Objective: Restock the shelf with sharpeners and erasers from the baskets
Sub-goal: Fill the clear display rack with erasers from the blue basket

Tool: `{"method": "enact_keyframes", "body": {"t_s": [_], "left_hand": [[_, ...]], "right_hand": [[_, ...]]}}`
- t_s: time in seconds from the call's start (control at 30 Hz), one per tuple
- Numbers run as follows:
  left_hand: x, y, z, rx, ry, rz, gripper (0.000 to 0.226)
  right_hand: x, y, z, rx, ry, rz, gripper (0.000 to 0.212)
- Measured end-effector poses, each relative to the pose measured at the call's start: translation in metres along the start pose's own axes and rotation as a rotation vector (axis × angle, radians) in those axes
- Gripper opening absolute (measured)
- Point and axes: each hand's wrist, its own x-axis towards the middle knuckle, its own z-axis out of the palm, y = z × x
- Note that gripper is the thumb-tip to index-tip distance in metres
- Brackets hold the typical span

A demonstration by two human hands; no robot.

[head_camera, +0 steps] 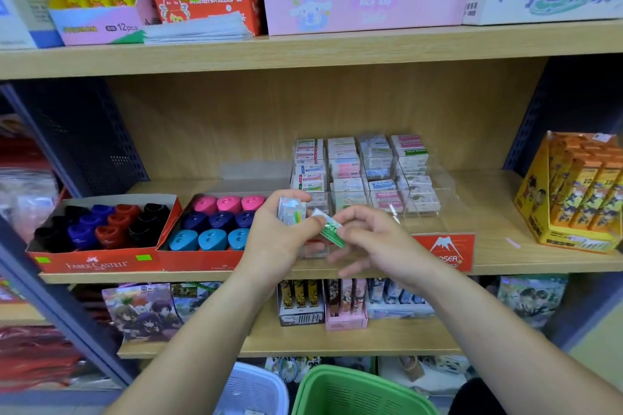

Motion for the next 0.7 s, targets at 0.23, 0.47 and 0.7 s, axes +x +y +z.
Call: {"method": "enact_keyframes", "body": {"t_s": [0.23, 0.47, 0.7], "left_hand": [[0.009, 0.000, -0.003, 0.018, 0.036, -0.025, 0.036], [0.022, -0.003, -0.007, 0.156, 0.060, -0.022, 0.039], [0.028, 0.000, -0.007, 0.184, 0.011, -0.021, 0.020]], "right_hand": [[0.004, -0.005, -0.038, -0.035, 0.304, -0.145, 0.019], [0.047, -0.020, -0.114, -0.553, 0.635, -0.195, 0.013], [0.085, -0.012, -0.116, -0.973, 0.364, -0.092, 0.004]]}}
